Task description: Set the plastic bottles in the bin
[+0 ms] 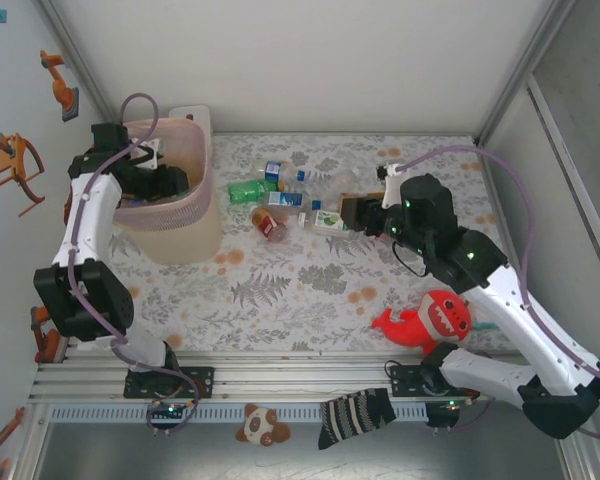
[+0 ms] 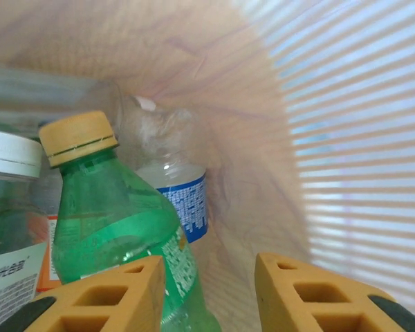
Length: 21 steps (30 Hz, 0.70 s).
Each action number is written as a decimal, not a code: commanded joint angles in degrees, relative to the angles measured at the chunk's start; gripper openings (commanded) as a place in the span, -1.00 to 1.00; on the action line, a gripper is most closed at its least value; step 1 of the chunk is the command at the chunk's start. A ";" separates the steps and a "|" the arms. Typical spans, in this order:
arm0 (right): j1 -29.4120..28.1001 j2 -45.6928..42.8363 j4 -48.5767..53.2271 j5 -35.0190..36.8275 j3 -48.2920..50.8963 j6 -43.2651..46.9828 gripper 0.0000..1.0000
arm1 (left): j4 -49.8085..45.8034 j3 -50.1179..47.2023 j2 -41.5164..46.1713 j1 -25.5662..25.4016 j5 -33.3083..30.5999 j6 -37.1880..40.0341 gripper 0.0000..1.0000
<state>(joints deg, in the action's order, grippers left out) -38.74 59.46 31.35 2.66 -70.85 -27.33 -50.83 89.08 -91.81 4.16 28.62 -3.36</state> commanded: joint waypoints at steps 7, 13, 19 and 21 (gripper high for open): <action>9.34 6.85 3.60 9.74 2.32 -18.43 0.26 | 17.22 -12.52 14.32 -0.02 0.47 -2.25 -0.13; 11.19 14.18 10.18 20.98 1.31 -36.17 0.31 | 27.12 -21.92 20.80 -0.12 -1.26 -2.49 -0.09; 12.86 21.09 12.46 21.70 0.34 -44.78 0.85 | 28.77 -25.49 24.96 -0.18 -1.87 -2.63 -0.08; 14.01 23.51 12.49 20.39 0.53 -47.16 0.86 | 28.99 -26.47 26.40 -0.56 -3.25 -2.14 -0.06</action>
<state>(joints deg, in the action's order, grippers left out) -26.06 80.88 41.23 20.51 -69.19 -66.48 -22.94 64.31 -67.79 4.12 26.37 -5.67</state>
